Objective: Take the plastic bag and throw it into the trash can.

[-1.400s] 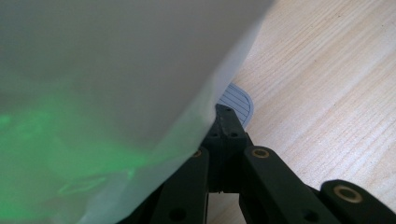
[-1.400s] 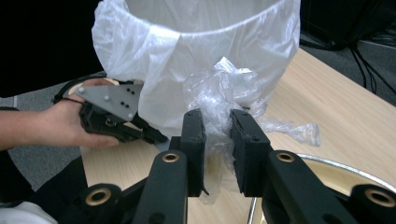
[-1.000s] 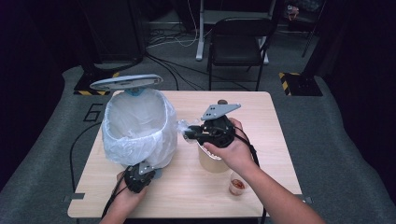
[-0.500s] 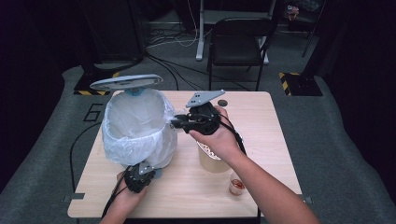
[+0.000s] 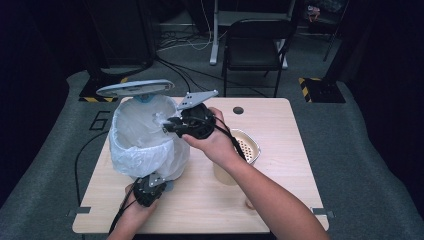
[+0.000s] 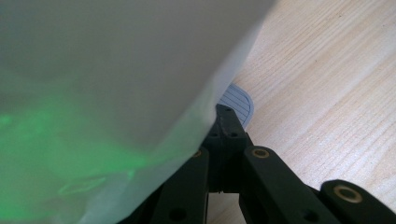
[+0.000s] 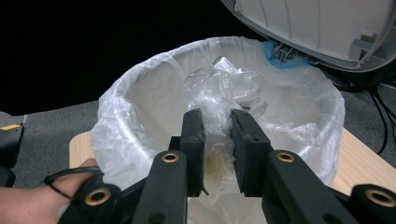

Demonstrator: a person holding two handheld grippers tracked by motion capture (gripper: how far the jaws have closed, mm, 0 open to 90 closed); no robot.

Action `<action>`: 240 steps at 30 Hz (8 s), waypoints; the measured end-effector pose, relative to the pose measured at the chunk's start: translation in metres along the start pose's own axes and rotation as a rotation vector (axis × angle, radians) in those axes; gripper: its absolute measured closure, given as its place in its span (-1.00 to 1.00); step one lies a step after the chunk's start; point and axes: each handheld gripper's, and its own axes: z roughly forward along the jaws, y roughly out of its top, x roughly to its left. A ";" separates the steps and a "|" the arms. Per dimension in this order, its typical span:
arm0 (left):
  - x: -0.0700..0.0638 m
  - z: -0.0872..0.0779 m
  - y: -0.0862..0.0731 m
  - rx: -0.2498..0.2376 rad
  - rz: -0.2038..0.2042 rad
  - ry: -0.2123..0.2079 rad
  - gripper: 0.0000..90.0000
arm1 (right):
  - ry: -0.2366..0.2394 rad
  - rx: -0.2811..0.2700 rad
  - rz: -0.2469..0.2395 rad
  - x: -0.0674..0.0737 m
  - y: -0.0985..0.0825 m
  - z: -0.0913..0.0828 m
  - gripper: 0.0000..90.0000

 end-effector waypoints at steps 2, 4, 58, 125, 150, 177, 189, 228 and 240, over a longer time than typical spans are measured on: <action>0.000 0.000 0.000 0.000 0.000 0.000 1.00 | 0.001 0.001 0.002 0.000 0.000 0.002 0.69; 0.000 0.000 0.000 0.000 -0.002 0.000 1.00 | 0.000 0.001 0.003 0.000 0.001 0.006 0.69; -0.005 -0.001 -0.002 0.004 -0.081 0.014 1.00 | -0.160 -0.005 0.014 -0.027 -0.045 -0.057 0.25; -0.005 -0.001 -0.002 0.004 -0.080 0.014 1.00 | -0.256 0.162 0.204 -0.115 -0.205 -0.073 0.84; -0.005 -0.001 -0.002 0.003 -0.082 0.014 1.00 | -0.256 0.071 0.180 -0.090 -0.198 -0.102 0.19; -0.005 -0.001 -0.002 0.003 -0.083 0.015 1.00 | -0.255 0.041 0.208 -0.045 -0.242 -0.147 -0.34; -0.005 -0.001 -0.002 0.003 -0.082 0.014 1.00 | -0.240 0.068 0.185 -0.024 -0.260 -0.141 -0.69; -0.005 -0.001 -0.002 0.003 -0.082 0.013 1.00 | -0.152 0.127 0.137 0.001 -0.298 -0.112 -0.67; -0.005 -0.001 -0.002 0.003 -0.082 0.013 1.00 | -0.155 0.111 0.123 -0.003 -0.305 -0.112 -0.48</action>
